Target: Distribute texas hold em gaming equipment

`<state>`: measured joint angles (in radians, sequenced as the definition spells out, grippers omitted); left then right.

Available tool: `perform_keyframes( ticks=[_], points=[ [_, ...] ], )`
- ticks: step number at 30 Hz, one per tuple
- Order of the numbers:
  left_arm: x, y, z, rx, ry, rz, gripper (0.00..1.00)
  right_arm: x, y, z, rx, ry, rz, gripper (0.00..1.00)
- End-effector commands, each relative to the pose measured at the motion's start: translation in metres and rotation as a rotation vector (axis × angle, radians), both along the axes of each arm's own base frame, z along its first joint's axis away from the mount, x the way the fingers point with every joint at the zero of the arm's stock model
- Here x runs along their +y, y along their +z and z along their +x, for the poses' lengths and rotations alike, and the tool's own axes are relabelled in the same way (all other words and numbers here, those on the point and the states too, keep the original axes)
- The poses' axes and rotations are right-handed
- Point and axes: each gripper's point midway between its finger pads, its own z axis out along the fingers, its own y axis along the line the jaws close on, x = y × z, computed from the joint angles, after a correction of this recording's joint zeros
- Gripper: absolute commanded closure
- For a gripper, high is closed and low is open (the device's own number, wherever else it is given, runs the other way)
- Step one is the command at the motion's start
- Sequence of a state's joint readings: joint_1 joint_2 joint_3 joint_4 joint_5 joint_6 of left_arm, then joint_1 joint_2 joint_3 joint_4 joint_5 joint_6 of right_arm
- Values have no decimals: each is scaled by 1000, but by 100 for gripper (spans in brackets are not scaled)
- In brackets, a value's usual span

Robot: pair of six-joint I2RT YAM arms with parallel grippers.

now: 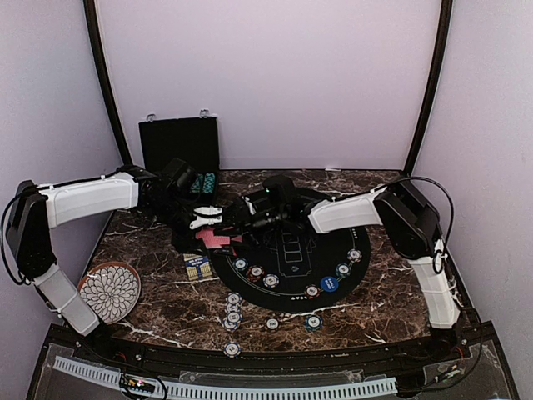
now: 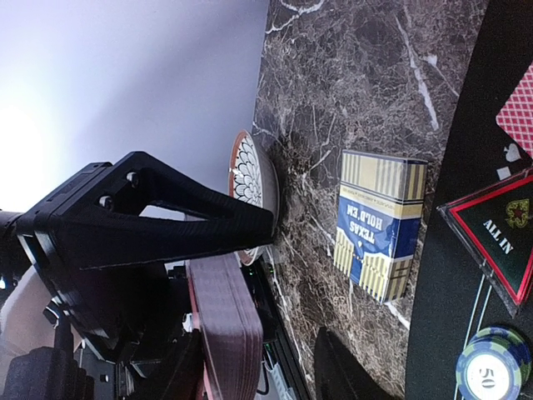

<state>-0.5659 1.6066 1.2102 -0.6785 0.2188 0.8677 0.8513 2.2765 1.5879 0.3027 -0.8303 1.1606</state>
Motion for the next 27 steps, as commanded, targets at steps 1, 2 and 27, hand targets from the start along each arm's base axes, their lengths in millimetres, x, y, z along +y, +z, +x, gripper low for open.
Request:
perform_keyframes(
  ticks=[1, 2, 27],
  points=[
    [-3, 20, 1, -49, 6, -43, 67, -5, 25, 2, -17, -7, 44, 55],
    [-3, 18, 1, -47, 5, -41, 68, -5, 28, 1, -17, -3, 50, 55],
    [-3, 15, 6, -53, 16, -25, 71, -21, 49, -12, 15, 29, 95, 76]
  ],
)
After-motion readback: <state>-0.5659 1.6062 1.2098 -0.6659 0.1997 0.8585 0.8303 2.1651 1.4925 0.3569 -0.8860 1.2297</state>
